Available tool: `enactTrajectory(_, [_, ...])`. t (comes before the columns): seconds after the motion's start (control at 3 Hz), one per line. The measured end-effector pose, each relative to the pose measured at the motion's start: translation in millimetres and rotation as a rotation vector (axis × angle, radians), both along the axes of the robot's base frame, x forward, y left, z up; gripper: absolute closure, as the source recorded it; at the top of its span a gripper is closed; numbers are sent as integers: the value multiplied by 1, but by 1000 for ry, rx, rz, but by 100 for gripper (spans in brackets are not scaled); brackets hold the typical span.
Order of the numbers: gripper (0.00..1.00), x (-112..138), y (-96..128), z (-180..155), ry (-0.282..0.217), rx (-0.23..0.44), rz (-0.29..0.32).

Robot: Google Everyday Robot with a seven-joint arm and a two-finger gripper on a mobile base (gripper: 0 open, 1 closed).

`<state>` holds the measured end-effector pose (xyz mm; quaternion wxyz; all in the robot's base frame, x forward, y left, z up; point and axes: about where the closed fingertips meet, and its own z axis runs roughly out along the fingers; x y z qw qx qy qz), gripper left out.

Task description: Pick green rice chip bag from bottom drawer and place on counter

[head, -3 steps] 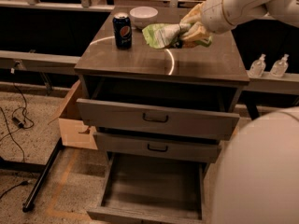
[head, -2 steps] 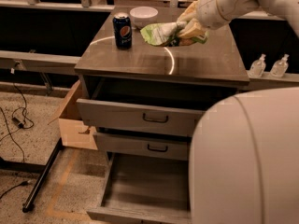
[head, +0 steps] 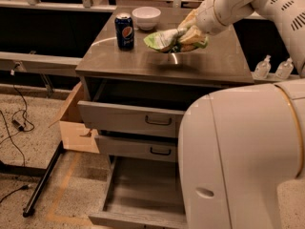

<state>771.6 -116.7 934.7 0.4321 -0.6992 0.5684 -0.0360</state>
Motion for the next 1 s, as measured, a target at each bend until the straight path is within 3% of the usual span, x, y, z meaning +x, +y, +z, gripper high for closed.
enactTrajectory(0.33, [14, 3, -2, -7, 18, -2, -4])
enactTrajectory(0.67, [0, 0, -6, -12, 44, -2, -16])
enactTrajectory(1.0, [0, -13, -33, -3, 48, -35, -76])
